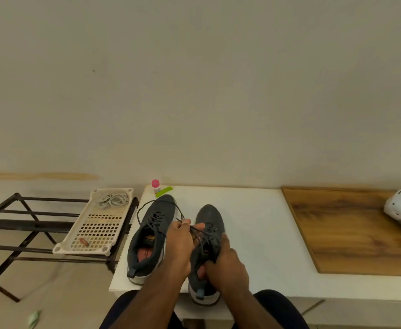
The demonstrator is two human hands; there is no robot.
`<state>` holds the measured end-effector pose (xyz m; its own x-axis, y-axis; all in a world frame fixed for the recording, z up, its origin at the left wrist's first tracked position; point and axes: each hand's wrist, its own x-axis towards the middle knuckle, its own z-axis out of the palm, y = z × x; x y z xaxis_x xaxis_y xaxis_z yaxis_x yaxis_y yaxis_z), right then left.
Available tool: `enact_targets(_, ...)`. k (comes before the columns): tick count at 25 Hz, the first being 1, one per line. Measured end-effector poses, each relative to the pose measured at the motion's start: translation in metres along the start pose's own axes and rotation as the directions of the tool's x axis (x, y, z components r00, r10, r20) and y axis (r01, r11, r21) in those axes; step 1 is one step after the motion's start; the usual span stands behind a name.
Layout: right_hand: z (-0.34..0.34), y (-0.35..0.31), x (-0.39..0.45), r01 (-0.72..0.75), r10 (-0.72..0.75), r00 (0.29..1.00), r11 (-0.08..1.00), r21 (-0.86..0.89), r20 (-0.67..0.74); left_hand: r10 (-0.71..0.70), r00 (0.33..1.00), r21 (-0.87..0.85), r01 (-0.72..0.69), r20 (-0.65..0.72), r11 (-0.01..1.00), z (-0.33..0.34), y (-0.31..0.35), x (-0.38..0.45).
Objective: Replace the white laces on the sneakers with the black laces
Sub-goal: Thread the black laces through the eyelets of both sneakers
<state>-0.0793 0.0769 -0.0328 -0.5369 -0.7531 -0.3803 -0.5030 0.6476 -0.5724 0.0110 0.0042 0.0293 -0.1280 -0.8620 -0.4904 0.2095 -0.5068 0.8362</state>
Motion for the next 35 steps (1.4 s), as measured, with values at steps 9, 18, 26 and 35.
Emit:
enact_targets(9,-0.069,0.034,0.074,-0.057,0.042,0.986,0.994,-0.091,-0.16,0.019,0.994,0.52,-0.073,0.109,0.851,0.024,-0.025,0.034)
enact_targets(18,-0.106,0.022,0.085,-0.072,0.054,0.995,0.974,-0.215,-0.088,-0.086,0.963,0.901,-0.204,0.255,0.382,0.038,-0.041,0.056)
enact_targets(26,-0.02,-0.065,0.02,0.261,-0.263,0.961,0.965,0.036,0.089,0.515,0.841,0.887,-0.357,0.167,0.294,-0.061,0.011,0.055)
enact_targets(35,0.068,-0.066,0.029,0.049,-0.12,0.971,0.948,0.315,0.209,0.209,0.975,0.805,-0.063,-0.077,0.59,-0.109,0.004,0.059)
